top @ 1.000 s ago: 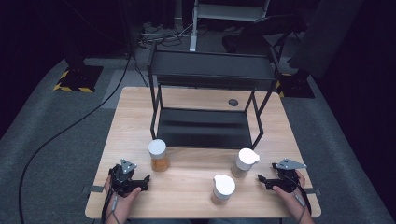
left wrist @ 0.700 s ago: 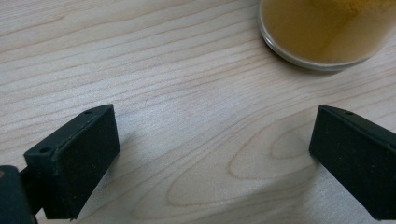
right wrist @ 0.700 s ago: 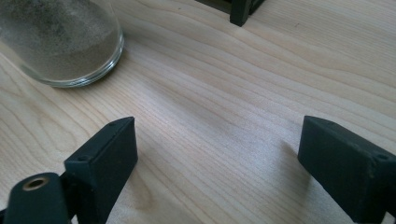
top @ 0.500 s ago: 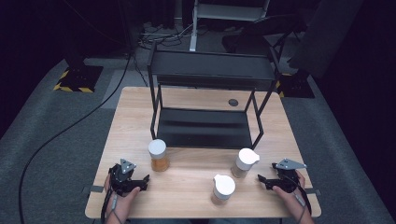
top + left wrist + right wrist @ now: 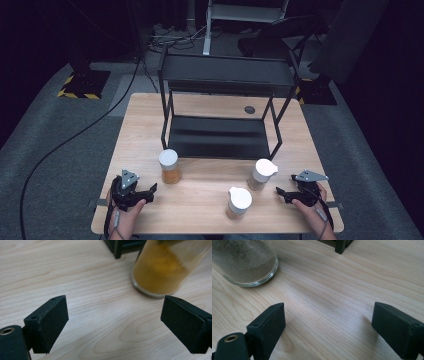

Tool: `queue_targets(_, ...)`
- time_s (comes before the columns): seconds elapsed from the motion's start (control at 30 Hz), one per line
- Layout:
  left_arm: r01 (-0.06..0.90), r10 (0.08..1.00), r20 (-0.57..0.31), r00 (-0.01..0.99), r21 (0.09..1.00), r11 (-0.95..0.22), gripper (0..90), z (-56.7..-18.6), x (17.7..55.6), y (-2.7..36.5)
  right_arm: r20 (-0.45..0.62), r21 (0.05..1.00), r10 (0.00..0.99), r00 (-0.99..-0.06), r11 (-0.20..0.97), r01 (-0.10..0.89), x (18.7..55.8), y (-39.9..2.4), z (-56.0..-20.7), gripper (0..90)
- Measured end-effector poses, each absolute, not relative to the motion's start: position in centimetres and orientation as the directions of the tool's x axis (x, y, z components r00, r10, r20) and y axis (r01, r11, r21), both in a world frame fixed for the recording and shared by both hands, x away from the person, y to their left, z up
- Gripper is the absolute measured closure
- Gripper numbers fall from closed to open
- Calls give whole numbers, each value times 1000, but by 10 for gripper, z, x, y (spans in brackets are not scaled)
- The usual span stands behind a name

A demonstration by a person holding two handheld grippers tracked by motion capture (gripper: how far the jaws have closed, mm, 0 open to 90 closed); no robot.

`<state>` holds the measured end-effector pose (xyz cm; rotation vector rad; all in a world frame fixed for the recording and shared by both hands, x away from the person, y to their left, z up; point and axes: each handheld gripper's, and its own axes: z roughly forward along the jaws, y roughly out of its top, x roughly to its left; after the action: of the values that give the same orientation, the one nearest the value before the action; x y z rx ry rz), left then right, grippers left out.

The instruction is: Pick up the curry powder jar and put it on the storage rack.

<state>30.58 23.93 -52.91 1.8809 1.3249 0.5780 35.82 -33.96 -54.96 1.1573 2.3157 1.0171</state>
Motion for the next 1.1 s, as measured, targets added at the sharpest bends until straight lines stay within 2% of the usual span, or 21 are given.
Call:
queue_targets(0.17, 566, 924, -82, 372, 810, -156, 66, -522, 302, 239, 2, 736, 800, -601, 406, 542, 358, -340, -550, 119)
queue_targets(0.43, 515, 914, -72, 399, 842, -159, 60, -510, 296, 235, 1, 736, 800, -601, 405, 542, 358, -341, -550, 119)
queue_targets(1.1, 486, 897, -85, 433, 860, -154, 59, -478, 292, 222, 0, 737, 800, -600, 406, 541, 358, -341, -550, 119)
